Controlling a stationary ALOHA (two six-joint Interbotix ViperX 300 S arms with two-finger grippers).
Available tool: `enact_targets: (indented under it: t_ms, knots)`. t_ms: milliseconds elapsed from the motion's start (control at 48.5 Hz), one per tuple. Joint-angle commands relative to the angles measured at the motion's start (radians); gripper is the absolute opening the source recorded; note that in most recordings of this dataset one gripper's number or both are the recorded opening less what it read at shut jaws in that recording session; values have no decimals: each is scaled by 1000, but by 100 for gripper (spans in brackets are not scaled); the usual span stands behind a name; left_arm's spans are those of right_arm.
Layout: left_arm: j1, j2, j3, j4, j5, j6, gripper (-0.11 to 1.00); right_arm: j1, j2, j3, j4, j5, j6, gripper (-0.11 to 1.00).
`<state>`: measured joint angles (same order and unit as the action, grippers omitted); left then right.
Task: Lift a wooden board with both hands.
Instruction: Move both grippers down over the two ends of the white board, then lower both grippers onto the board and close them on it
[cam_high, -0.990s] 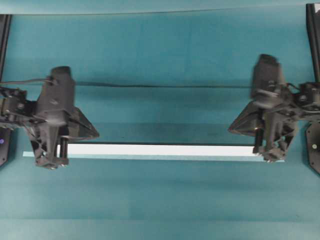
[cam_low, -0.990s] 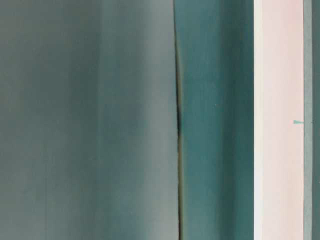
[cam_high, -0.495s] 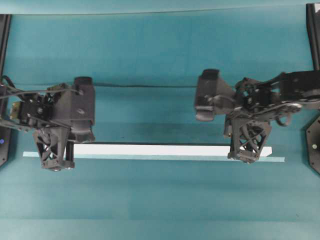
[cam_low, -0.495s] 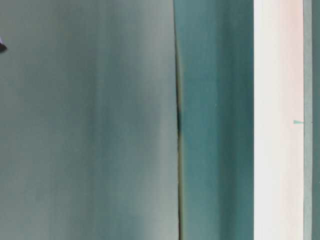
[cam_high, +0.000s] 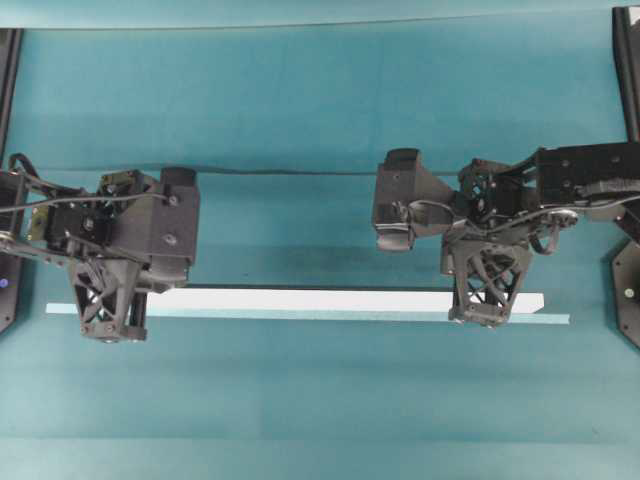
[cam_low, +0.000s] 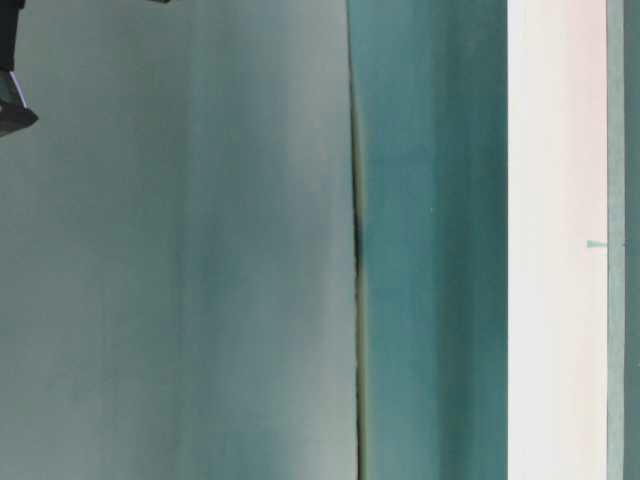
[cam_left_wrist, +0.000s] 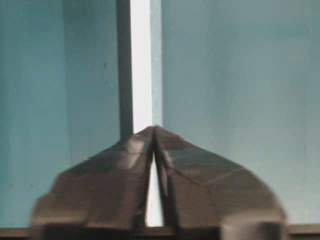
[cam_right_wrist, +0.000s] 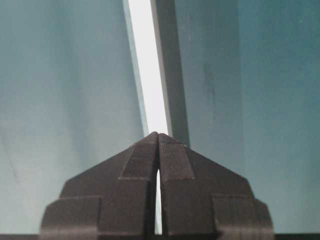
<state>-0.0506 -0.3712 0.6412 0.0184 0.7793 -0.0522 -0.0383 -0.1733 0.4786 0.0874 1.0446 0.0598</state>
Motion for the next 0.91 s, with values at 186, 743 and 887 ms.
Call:
enact_targets:
  t_ms: [186, 743, 887]
  knots:
    - [3, 25, -5, 12, 2, 14, 86, 6, 29, 2, 6, 17, -9, 68]
    - [2, 186, 44, 12, -103, 5, 97, 51, 89, 97, -6, -178, 8, 93]
    - [3, 227, 58, 12, -132, 8, 97, 60, 114, 132, -6, -225, 11, 93]
